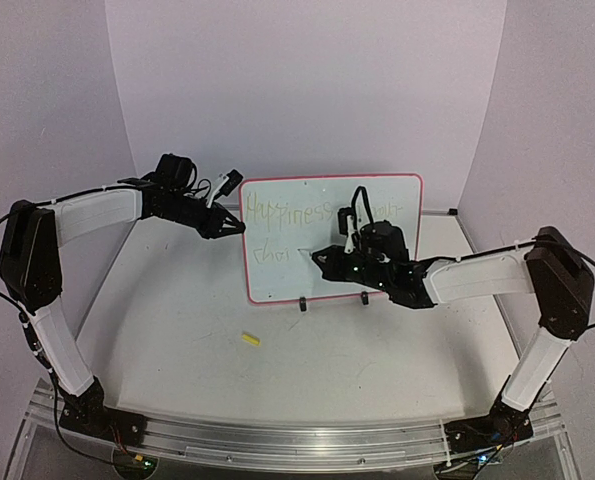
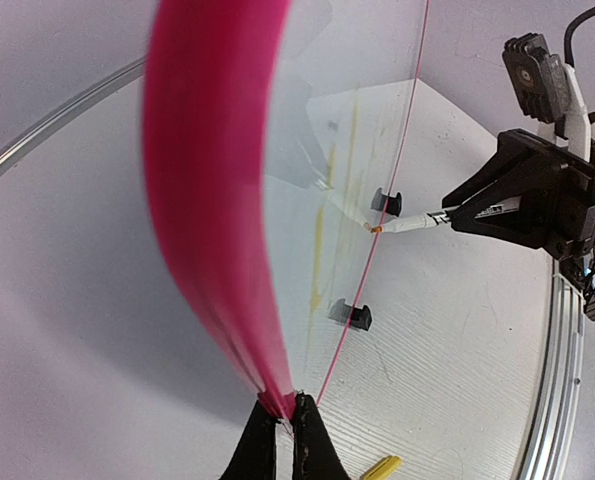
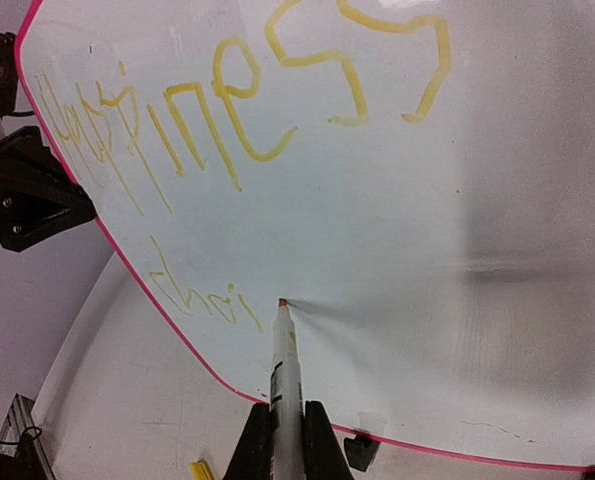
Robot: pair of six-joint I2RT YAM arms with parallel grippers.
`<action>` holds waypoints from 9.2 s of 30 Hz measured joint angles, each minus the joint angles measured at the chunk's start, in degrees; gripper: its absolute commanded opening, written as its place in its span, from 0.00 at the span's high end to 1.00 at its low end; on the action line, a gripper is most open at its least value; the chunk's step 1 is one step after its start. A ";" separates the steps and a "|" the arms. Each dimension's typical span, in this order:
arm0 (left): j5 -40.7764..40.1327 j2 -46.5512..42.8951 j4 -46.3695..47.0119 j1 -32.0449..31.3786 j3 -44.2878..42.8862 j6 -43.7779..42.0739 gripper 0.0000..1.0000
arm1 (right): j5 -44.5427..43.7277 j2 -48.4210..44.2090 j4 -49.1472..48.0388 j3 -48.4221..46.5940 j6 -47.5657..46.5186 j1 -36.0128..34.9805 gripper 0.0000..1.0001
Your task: Write a sentence on the whiteboard
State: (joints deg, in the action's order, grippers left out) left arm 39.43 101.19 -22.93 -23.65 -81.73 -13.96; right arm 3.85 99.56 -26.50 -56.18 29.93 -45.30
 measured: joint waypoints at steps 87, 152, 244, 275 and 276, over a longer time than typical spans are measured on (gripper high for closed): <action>0.01 0.00 0.00 -0.01 0.00 0.00 1.00 | -2.71 -2.75 1.49 2.46 0.13 0.70 1.00; 0.01 -0.11 -0.06 -0.06 0.00 -0.02 1.00 | -0.98 -7.44 0.47 5.64 0.70 1.39 1.00; -0.05 -0.11 -0.03 -0.06 0.00 0.01 1.00 | 2.36 -4.50 0.16 6.55 1.61 4.50 1.00; -0.02 -0.11 -0.05 -0.06 0.01 0.00 1.00 | 5.22 -3.24 1.75 5.61 1.11 4.57 1.00; -0.01 -0.11 -0.06 -0.06 0.01 0.00 1.00 | 5.47 -3.28 1.58 5.61 1.08 4.60 1.00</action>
State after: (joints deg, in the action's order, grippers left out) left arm 39.42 101.08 -22.98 -23.70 -81.73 -13.96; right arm 9.32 96.28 -24.92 -50.57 31.01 -40.70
